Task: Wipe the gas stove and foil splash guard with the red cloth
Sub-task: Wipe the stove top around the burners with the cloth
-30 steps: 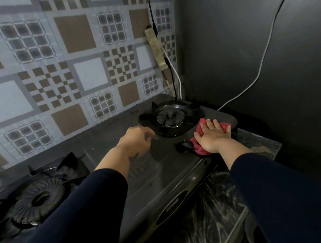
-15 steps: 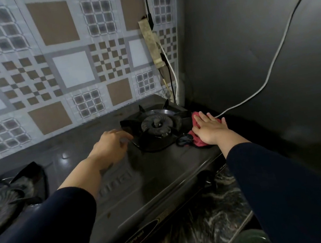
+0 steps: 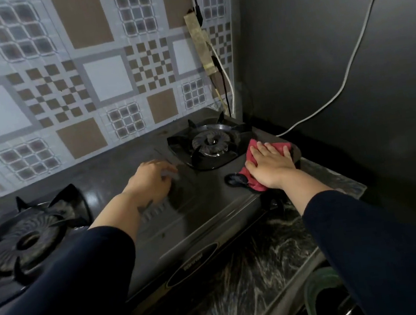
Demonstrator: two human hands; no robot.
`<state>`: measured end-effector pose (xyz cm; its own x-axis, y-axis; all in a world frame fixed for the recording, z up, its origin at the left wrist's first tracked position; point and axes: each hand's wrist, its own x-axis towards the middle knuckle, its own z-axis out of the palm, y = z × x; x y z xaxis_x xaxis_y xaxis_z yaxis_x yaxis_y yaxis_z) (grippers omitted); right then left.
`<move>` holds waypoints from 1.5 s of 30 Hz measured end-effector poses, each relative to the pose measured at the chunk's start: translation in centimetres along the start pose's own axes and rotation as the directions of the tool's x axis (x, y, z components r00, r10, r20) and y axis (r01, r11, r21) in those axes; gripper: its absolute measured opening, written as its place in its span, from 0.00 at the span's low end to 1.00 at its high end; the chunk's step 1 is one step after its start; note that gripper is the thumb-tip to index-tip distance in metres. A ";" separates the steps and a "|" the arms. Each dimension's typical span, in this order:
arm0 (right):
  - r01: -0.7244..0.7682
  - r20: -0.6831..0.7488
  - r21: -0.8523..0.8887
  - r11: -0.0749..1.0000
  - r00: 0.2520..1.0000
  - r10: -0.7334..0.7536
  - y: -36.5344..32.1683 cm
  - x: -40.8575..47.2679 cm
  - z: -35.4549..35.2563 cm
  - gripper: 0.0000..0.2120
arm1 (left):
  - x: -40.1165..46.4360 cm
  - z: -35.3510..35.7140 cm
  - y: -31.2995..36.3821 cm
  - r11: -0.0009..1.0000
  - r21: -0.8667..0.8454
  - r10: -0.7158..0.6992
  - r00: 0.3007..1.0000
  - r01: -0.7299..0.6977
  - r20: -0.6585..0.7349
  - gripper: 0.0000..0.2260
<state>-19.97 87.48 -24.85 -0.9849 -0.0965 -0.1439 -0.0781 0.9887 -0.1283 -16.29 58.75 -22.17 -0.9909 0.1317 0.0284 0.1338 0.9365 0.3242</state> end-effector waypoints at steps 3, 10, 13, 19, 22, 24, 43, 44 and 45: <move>-0.004 -0.010 0.006 1.000 1.000 0.004 -2.7 -2.0 0.6 0.29 | -1.2 -0.8 -1.1 1.000 0.002 -0.017 1.000 0.017 -0.022 0.16; -0.021 -0.028 0.018 1.000 0.999 0.022 -11.9 -6.5 2.7 0.32 | -4.4 -2.9 -3.9 0.999 -0.047 -0.013 1.000 0.013 -0.008 0.16; -0.006 -0.030 0.013 1.000 1.000 0.007 -16.3 -8.1 3.5 0.33 | -5.8 -4.0 -5.6 1.000 -0.029 0.003 1.000 -0.003 -0.002 0.16; 0.039 -0.031 0.014 0.999 0.999 -0.039 -22.5 -9.4 4.5 0.34 | -7.1 -5.4 -8.1 0.998 -0.041 0.054 0.998 -0.056 -0.045 0.16; 0.030 -0.049 0.047 0.998 0.998 -0.027 -22.7 -9.2 4.5 0.36 | -7.2 -6.1 -9.1 0.998 -0.047 0.045 0.998 -0.047 -0.044 0.16; -0.003 -0.050 0.067 0.998 0.999 0.006 -22.3 -8.8 4.3 0.37 | -7.1 -6.4 -9.4 0.998 -0.049 0.048 0.998 -0.050 -0.039 0.16; 0.238 0.000 -0.024 0.971 0.971 -0.238 -27.1 5.7 2.4 0.36 | 0.8 -7.9 -14.9 0.995 -0.005 -0.104 0.991 0.104 -0.089 0.15; 0.277 0.007 -0.023 0.961 0.961 -0.276 -27.5 6.6 2.2 0.35 | 1.3 -8.0 -15.2 0.994 0.001 -0.108 0.990 0.109 -0.090 0.15; 0.313 0.012 -0.018 0.949 0.950 -0.313 -27.9 7.4 2.1 0.34 | 1.8 -8.2 -15.4 0.993 0.013 -0.114 0.989 0.116 -0.092 0.15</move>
<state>-24.77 58.98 -24.37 -0.9090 -0.4025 -0.1084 -0.3854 0.9106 -0.1492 -20.23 41.92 -19.40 -0.9969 -0.0067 0.0785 0.0182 0.9496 0.3129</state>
